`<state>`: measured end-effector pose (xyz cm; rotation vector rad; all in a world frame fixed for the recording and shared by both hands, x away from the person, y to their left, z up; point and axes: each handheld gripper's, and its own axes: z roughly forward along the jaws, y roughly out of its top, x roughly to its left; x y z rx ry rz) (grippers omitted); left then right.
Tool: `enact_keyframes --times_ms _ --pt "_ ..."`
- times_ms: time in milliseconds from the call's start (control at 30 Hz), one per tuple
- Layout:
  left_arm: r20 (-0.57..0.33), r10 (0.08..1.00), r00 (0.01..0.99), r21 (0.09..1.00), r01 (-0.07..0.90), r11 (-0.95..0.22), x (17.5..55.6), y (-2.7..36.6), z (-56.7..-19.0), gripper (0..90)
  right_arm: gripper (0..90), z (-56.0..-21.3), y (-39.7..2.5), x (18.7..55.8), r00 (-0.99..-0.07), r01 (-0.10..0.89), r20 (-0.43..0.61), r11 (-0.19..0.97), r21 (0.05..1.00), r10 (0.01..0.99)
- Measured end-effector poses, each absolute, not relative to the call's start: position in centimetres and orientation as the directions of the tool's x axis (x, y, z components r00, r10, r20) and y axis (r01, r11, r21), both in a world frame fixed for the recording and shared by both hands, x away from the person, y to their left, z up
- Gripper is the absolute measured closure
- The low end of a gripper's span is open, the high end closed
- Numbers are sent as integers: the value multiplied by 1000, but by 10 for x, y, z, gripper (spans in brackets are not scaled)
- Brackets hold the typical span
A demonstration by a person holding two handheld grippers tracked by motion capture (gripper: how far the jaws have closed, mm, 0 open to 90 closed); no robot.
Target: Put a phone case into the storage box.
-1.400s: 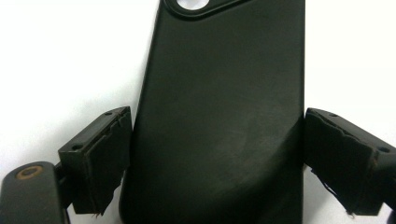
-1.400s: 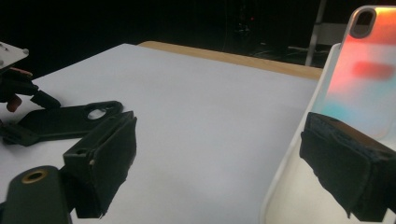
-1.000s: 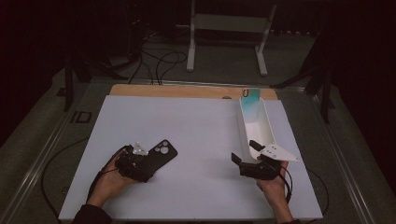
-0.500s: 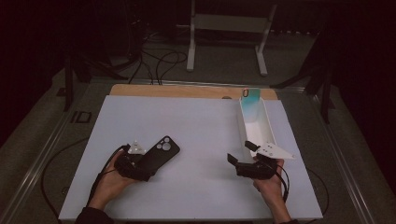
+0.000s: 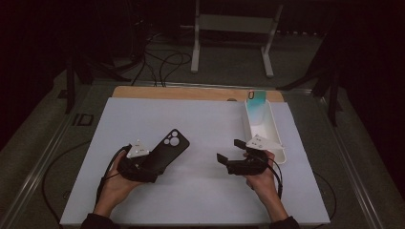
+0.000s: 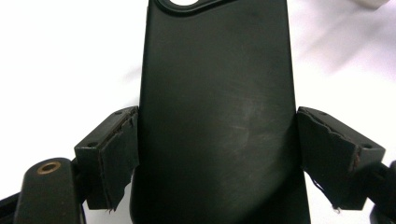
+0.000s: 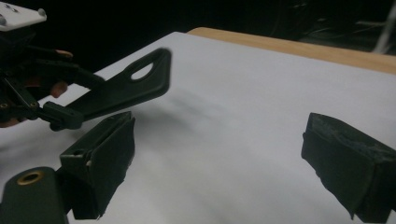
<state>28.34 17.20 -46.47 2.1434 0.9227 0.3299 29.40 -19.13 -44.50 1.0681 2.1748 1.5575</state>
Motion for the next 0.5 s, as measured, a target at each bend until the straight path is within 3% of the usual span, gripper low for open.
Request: enact_keyframes --times_ms 500 --pt "-22 623 782 823 368 -433 278 129 -445 170 139 -434 -149 315 -733 507 354 119 854 581"
